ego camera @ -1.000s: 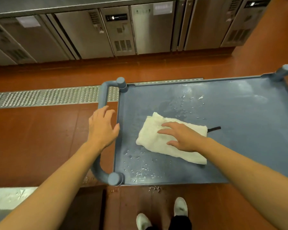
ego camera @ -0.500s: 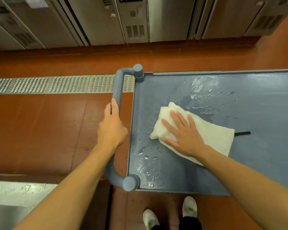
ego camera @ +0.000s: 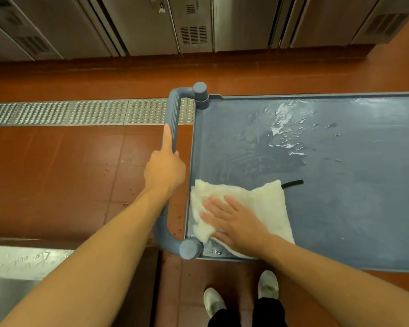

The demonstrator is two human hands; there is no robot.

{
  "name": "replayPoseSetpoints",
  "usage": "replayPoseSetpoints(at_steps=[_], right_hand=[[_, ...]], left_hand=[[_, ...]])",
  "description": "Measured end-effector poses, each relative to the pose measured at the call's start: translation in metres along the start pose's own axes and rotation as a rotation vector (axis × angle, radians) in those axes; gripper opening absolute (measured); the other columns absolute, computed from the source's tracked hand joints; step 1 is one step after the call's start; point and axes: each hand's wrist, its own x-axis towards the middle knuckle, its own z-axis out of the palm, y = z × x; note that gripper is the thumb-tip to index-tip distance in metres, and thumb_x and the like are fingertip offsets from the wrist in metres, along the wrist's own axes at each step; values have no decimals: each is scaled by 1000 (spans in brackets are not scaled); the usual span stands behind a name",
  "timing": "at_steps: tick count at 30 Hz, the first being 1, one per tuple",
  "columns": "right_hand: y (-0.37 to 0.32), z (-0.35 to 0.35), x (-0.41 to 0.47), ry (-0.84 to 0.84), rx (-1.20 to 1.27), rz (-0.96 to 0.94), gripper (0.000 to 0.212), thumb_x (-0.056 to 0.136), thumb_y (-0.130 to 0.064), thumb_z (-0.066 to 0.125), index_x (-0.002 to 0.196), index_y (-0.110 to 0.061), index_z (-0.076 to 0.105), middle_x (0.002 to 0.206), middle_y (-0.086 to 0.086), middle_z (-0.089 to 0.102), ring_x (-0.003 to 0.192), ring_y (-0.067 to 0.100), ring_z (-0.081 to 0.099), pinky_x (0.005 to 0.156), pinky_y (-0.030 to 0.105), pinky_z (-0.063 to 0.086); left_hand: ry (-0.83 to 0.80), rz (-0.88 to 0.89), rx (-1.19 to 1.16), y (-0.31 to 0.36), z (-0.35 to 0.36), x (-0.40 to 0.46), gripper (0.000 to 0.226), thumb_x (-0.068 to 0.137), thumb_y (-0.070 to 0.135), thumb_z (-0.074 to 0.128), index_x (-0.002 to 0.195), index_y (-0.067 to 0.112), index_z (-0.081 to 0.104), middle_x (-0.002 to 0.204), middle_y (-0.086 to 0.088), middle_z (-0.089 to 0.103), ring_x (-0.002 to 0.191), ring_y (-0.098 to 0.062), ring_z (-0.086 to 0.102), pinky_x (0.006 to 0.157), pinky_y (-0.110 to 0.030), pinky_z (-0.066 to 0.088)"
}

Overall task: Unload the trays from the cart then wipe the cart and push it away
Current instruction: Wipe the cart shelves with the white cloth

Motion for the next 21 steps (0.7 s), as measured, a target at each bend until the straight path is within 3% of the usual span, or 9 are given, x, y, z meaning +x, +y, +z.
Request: replayPoseSetpoints(at_steps=[4,9,12,14,17,19,21], right_hand=[[25,-8,-60,50,87,-9,47,99,-43,49,143,-29,58,159,-5,44,150,15,33,123,40,18],[84,-33,-88,67,226,371,44,104,-46,38,146,-36,48,156,-5,45,142,21,41,119,42,23],[123,-41,-63,95,211,555,55,103,-51,30,149,-29,47,160,-4,41,150,18,30,123,31,5],[139,-44,-26,106,178,611,50,105,-45,38,150,-27,47,163,0,37,154,19,24,124,36,4],[124,-53,41,163,155,581,37,106,-34,48,142,-28,56,161,5,39,152,30,28,123,51,18],[95,-48,77,108,77,400,30,105,-37,40,127,-32,61,148,4,46,143,30,37,112,50,33],[54,-34,91,43,227,301,42,104,-43,35,138,-30,57,155,1,45,147,25,33,119,48,23]], left_hand=[[-11,8,13,0,1,-1,75,106,32,39,154,50,-15,90,-10,63,69,-28,63,66,-47,60],[-10,45,21,-4,3,-4,75,107,32,41,156,46,-14,89,-11,61,69,-26,62,68,-47,59],[-3,64,31,-3,5,-7,75,107,32,41,159,43,-12,88,-9,58,65,-23,60,63,-43,58],[6,65,43,-3,7,-6,75,107,32,41,159,42,-12,87,-9,59,63,-23,61,61,-43,59],[33,68,76,-4,11,-4,76,107,32,42,158,43,-14,89,-11,59,63,-23,60,62,-45,60],[33,74,70,-6,13,-2,76,107,32,41,157,44,-14,91,-13,59,66,-26,60,65,-47,59],[37,64,72,-8,13,-1,76,106,33,41,155,47,-15,95,-13,59,72,-31,60,68,-47,57]])
